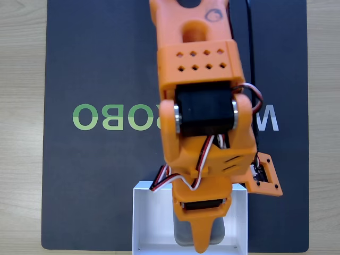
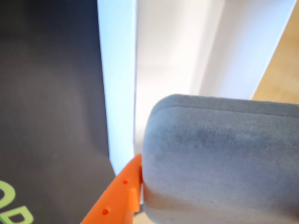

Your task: Grab the usb to bin

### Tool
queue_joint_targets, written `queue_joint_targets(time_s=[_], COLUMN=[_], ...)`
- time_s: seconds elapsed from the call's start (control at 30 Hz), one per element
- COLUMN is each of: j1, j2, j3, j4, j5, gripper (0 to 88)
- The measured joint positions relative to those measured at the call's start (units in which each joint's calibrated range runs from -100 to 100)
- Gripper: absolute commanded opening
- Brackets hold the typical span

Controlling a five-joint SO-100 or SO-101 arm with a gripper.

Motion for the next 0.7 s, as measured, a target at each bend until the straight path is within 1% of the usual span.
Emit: queue_joint_targets(time_s=[0.17,0.3,0.57,0.7], j1=[0.0,0.0,0.0,0.0], j2=[0.0,0.0,0.0,0.0], j3=[-0.09,-0.09,-0.27,-0.27], j4=[1.55,3.88,5.6,5.6], j5=[0.42,0.89,1.1,1.1], gripper=[32.2,35.7,41.4,41.2])
